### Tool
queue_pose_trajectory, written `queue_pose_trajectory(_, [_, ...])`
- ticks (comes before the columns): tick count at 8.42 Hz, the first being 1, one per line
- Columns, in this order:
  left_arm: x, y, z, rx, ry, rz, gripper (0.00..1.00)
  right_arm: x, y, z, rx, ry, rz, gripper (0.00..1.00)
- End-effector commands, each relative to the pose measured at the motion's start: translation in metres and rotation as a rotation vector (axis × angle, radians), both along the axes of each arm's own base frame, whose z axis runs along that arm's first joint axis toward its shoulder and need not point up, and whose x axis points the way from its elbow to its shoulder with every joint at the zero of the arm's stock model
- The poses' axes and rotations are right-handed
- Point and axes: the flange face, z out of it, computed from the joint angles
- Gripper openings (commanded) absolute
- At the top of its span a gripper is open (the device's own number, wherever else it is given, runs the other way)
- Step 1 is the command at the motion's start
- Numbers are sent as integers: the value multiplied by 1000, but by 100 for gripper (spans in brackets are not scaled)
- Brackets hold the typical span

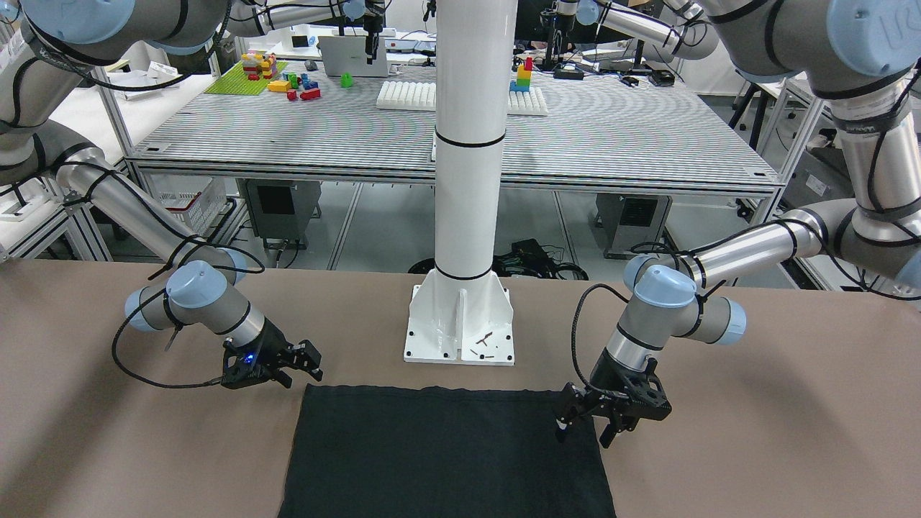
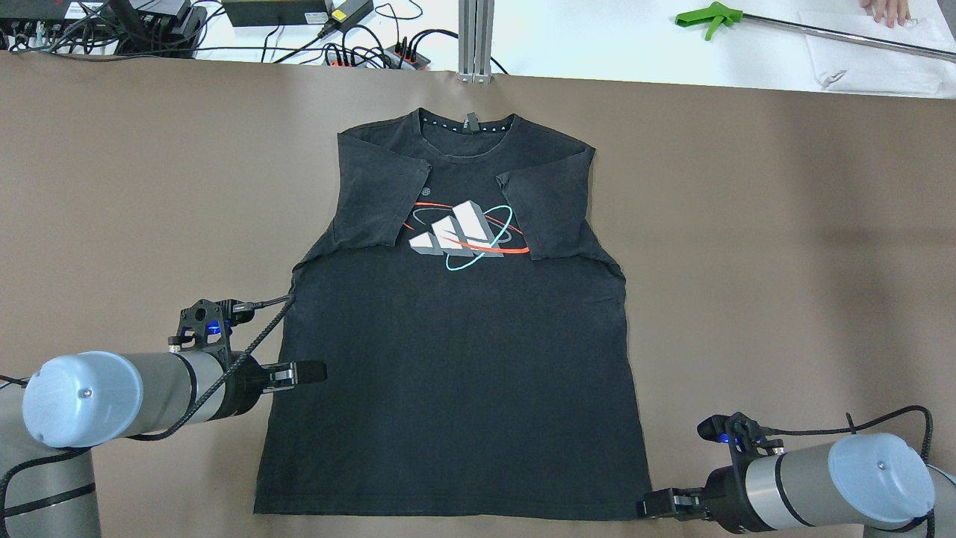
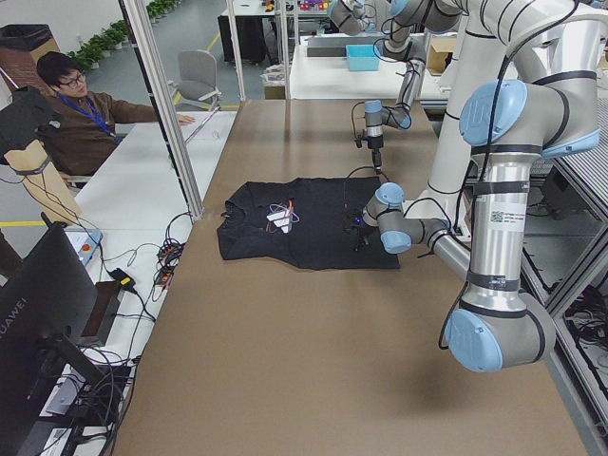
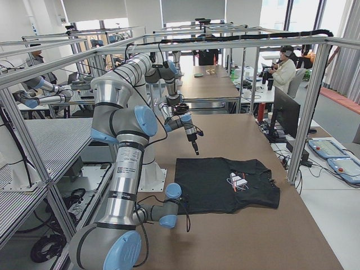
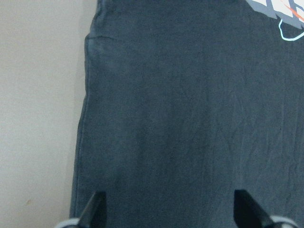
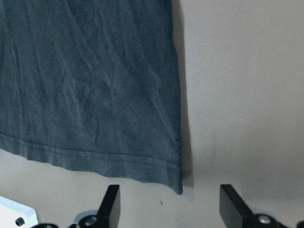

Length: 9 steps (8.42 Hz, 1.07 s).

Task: Fold clothes
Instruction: 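Grasp the hem corners nearest the robot with both grippers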

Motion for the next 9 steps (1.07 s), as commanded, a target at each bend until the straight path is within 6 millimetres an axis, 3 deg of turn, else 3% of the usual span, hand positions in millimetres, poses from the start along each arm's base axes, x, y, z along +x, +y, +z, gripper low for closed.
queue_pose_trajectory(1, [5,-2,3,-2,-6,1,94,-13,-5,-10,-7,20,1,76])
queue_pose_trajectory(3, [9,-4,3,-2,-7,-1,94,-26,-10,-19,-14,42,3,73])
queue_pose_trajectory(9, [12,-5,-4,2,4,-1,94,-24,-12,-14,-19,54,7,74])
